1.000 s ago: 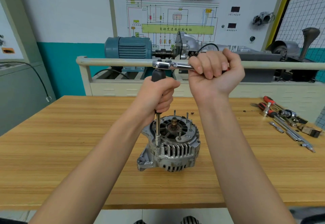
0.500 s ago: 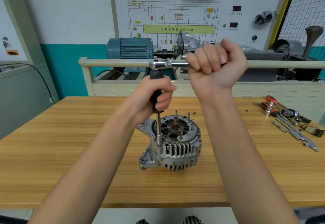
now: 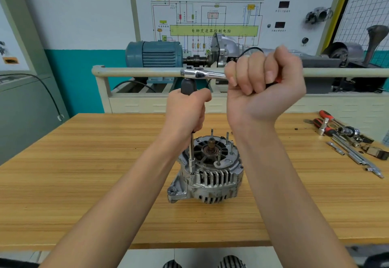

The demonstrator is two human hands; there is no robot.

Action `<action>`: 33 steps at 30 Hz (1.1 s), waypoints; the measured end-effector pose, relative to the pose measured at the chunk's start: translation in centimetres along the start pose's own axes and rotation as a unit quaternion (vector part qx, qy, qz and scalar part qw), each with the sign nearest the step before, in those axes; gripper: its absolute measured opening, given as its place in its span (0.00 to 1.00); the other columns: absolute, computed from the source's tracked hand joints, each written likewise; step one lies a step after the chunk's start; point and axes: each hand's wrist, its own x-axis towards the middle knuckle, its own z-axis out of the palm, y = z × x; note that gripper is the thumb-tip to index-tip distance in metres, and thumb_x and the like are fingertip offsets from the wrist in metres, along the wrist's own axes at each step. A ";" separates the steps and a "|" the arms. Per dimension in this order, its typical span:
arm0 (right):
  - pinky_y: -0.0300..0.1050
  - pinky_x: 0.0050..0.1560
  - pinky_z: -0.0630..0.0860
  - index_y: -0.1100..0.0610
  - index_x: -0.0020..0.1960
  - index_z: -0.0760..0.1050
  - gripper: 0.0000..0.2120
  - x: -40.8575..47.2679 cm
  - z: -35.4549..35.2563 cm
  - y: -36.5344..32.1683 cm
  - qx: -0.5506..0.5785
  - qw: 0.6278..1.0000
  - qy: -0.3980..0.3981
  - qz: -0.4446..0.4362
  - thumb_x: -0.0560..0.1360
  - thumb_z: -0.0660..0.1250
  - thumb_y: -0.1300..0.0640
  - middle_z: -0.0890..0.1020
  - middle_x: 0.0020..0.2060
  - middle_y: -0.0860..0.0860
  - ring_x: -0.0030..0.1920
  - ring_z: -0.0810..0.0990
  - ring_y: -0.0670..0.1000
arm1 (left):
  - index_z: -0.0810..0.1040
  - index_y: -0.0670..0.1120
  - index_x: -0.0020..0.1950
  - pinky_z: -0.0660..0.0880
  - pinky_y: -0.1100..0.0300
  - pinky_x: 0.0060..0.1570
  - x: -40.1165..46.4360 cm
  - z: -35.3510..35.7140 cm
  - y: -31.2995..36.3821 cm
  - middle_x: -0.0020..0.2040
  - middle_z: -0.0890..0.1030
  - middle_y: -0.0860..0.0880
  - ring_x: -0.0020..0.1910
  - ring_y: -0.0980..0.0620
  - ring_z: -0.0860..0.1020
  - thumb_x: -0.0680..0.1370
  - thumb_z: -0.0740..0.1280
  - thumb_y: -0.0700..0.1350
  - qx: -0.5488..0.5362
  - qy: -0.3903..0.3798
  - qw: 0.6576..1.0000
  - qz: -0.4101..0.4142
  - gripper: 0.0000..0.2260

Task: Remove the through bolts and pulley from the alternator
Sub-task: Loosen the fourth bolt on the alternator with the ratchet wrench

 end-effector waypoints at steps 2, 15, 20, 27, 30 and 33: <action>0.40 0.27 0.55 0.54 0.22 0.60 0.23 -0.6 0.5 0.4 -0.029 0.998 -0.036 -0.038 0.76 0.51 0.63 0.59 0.16 0.47 0.20 0.52 0.47 | 0.60 0.48 0.28 0.55 0.67 0.21 0.1 0.1 -0.1 0.20 0.59 0.53 0.17 0.54 0.55 0.74 0.62 0.33 0.004 0.020 1.000 0.005 0.19; 0.36 0.21 0.58 0.55 0.19 0.59 0.22 4.3 -3.0 0.6 0.228 0.936 0.093 0.252 0.71 0.55 0.60 0.59 0.14 0.47 0.14 0.59 0.47 | 0.62 0.47 0.22 0.55 0.70 0.18 0.5 -2.4 0.3 0.16 0.61 0.54 0.13 0.58 0.58 0.72 0.65 0.39 -0.095 -0.321 0.941 -0.058 0.21; 0.37 0.22 0.57 0.54 0.20 0.61 0.20 3.0 -2.2 -0.2 0.156 0.971 0.107 0.148 0.70 0.55 0.60 0.59 0.15 0.47 0.16 0.57 0.46 | 0.58 0.49 0.22 0.54 0.70 0.19 0.3 -1.5 0.1 0.17 0.58 0.54 0.15 0.57 0.55 0.74 0.63 0.38 -0.060 -0.189 0.979 -0.039 0.23; 0.39 0.26 0.55 0.54 0.22 0.61 0.22 -0.7 0.1 0.3 -0.023 0.997 -0.049 -0.059 0.75 0.51 0.63 0.60 0.16 0.46 0.19 0.53 0.47 | 0.60 0.52 0.22 0.53 0.68 0.21 -0.1 0.2 -0.3 0.19 0.58 0.54 0.18 0.55 0.54 0.74 0.64 0.34 -0.016 -0.008 1.000 -0.011 0.24; 0.38 0.26 0.56 0.54 0.21 0.60 0.23 -0.1 -0.3 -0.2 -0.012 0.999 -0.040 -0.020 0.75 0.51 0.63 0.59 0.16 0.46 0.20 0.52 0.47 | 0.61 0.49 0.26 0.54 0.67 0.20 -0.2 -0.4 -0.4 0.20 0.59 0.54 0.18 0.55 0.55 0.75 0.65 0.35 -0.015 -0.036 0.999 0.000 0.21; 0.37 0.24 0.58 0.54 0.20 0.61 0.22 1.9 -1.3 -0.8 0.053 0.994 0.009 0.090 0.72 0.54 0.60 0.59 0.15 0.47 0.18 0.54 0.47 | 0.64 0.48 0.25 0.56 0.65 0.21 -0.1 -1.7 0.0 0.20 0.61 0.53 0.18 0.55 0.57 0.74 0.66 0.39 -0.058 -0.158 0.986 -0.013 0.19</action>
